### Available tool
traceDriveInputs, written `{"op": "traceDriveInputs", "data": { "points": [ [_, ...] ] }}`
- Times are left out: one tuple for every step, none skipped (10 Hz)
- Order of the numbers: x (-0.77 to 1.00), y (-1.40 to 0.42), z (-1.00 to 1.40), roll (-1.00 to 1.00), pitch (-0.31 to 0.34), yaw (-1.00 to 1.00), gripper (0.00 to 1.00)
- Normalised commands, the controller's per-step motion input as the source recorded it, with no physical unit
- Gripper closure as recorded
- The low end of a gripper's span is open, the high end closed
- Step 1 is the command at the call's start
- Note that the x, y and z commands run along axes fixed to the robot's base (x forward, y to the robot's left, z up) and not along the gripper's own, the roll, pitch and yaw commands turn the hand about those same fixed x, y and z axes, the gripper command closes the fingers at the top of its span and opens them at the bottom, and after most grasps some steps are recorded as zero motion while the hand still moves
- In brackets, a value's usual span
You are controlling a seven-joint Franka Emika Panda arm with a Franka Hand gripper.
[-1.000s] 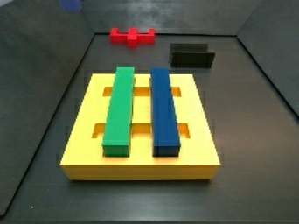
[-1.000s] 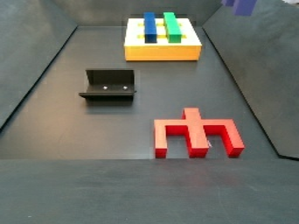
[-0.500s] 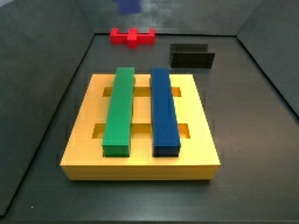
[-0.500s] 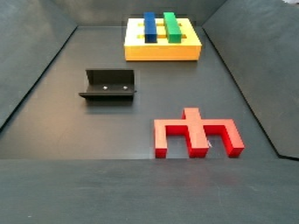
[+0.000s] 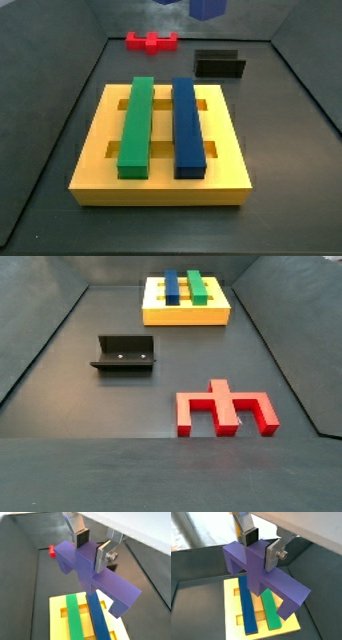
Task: Pick up the purple object. Move up. Move to above the board. Insert the purple object.
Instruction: Move to above the board.
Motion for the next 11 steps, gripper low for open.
{"op": "traceDriveInputs", "data": {
  "points": [
    [0.08,-0.05,0.02,0.04,0.075,1.0,1.0],
    [0.07,-0.04,0.01,0.04,0.082,1.0,1.0],
    [0.07,-0.04,0.01,0.04,0.095,1.0,1.0],
    [0.07,-0.03,0.01,0.05,0.101,1.0,1.0],
    [0.07,-0.03,0.01,0.06,0.116,1.0,1.0],
    [0.07,-0.03,0.02,0.07,0.136,1.0,1.0],
    [0.07,-0.03,0.02,0.08,0.157,1.0,1.0],
    [0.07,-0.03,0.02,0.09,0.194,1.0,1.0],
    [0.08,-0.03,0.03,0.12,0.234,1.0,1.0],
    [0.08,-0.04,0.03,0.12,0.244,0.83,1.0],
    [0.09,-0.04,0.03,0.12,0.215,0.49,1.0]
  ]
}}
